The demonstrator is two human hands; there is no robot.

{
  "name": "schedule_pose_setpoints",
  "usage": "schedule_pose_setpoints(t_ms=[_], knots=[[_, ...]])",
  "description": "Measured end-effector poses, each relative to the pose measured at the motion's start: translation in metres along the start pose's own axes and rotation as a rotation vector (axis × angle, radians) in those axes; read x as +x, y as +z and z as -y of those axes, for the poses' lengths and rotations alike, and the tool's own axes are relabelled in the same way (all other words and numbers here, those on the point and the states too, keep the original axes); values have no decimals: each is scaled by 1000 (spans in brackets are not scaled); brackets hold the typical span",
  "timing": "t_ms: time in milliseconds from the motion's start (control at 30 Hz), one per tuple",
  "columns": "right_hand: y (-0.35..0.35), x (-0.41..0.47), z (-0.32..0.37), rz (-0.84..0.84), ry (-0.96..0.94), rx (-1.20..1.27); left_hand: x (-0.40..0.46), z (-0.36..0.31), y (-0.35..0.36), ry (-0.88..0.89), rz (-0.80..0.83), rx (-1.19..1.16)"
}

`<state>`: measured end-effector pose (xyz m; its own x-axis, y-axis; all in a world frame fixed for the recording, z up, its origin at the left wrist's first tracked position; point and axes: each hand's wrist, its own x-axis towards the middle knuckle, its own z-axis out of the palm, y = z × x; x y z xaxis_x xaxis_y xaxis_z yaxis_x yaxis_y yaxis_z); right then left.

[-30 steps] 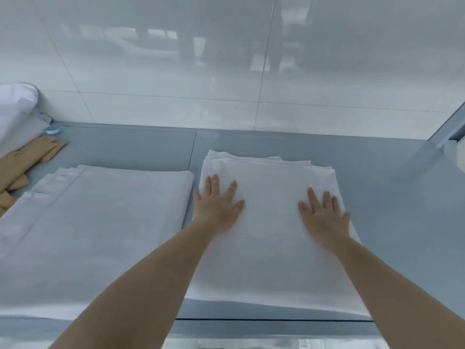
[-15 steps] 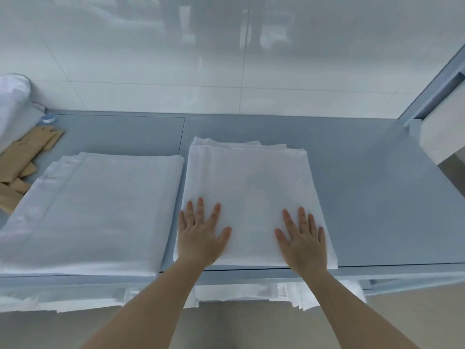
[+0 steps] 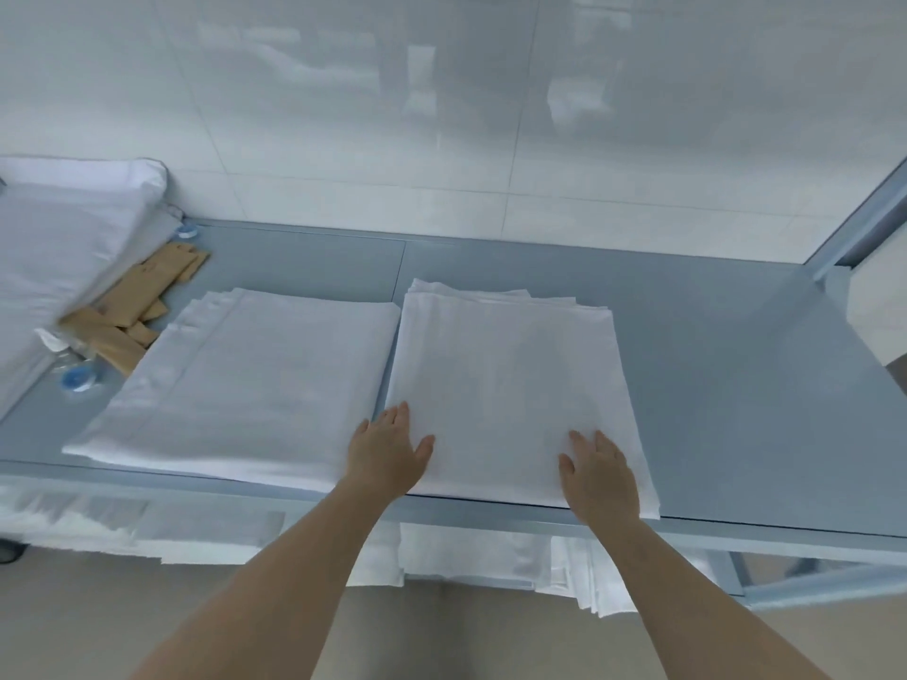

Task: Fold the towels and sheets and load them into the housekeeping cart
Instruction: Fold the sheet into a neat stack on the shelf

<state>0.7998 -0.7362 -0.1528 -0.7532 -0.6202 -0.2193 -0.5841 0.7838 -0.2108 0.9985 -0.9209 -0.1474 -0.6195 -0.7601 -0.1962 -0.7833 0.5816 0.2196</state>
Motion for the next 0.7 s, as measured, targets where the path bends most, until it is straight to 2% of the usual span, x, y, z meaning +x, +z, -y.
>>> schedule_pose_setpoints(t_ms=[133,367,700], knots=[[-11,-10,25,-87,-101,80,-22,13,-15,-71,-80,-36],[-18,-22,83,-89,-208,171,-37,55,-43,-171,-182,-106],[8,-36,177,-87,-265,149,-29,148,-64,-180,-231,-135]])
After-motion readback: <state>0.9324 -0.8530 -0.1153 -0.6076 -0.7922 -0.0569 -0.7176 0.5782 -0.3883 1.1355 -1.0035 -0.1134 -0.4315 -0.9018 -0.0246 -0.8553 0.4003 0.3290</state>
